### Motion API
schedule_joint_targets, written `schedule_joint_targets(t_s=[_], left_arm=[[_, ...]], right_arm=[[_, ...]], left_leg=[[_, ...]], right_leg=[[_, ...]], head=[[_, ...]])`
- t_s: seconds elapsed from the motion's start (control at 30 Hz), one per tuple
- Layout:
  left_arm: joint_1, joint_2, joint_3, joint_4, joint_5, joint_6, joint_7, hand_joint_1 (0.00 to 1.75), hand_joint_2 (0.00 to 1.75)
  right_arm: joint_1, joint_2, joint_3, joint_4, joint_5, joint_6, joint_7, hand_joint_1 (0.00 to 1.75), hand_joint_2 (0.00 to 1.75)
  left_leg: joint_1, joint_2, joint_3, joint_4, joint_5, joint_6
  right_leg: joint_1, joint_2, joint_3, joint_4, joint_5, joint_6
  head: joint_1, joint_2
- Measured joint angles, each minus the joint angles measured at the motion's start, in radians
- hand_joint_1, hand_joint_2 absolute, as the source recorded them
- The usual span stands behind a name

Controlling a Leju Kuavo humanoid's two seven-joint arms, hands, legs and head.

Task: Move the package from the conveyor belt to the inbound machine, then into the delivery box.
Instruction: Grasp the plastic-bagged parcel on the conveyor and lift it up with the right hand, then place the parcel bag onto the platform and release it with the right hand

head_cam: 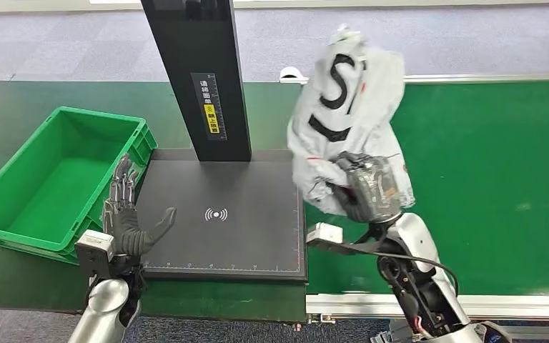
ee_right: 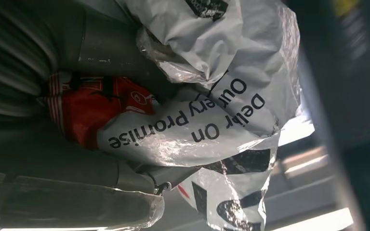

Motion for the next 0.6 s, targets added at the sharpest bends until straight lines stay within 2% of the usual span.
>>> schedule_joint_targets(t_s=[0.13, 0.27, 0.43, 0.6], left_arm=[[-0.026, -0.001, -0.001, 0.006, 0.02, -0.006, 0.0, 0.0, 1.75], [-0.049, -0.003, -0.001, 0.019, 0.038, -0.018, 0.0, 0.0, 1.75], [-0.073, -0.005, -0.003, 0.038, 0.05, -0.033, 0.0, 0.0, 1.75], [-0.091, -0.006, -0.017, 0.064, 0.051, -0.052, 0.0, 0.0, 1.75]], right_arm=[[-0.016, 0.033, 0.15, 0.03, 0.055, 0.076, 0.0, 1.75, 1.75], [-0.049, 0.072, 0.258, 0.109, 0.072, 0.115, -0.003, 1.75, 1.75], [-0.11, 0.135, 0.37, 0.286, 0.113, 0.16, 0.002, 1.75, 1.75], [-0.155, 0.196, 0.467, 0.456, 0.16, 0.159, 0.02, 1.75, 1.75]], left_leg=[[0.0, 0.0, 0.0, 0.0, 0.0, 0.0], [0.0, 0.0, 0.0, 0.0, 0.0, 0.0], [0.0, 0.0, 0.0, 0.0, 0.0, 0.0], [0.0, 0.0, 0.0, 0.0, 0.0, 0.0]], right_leg=[[0.0, 0.0, 0.0, 0.0, 0.0, 0.0], [0.0, 0.0, 0.0, 0.0, 0.0, 0.0], [0.0, 0.0, 0.0, 0.0, 0.0, 0.0], [0.0, 0.0, 0.0, 0.0, 0.0, 0.0]], head=[[0.0, 0.0], [0.0, 0.0], [0.0, 0.0], [0.0, 0.0]])
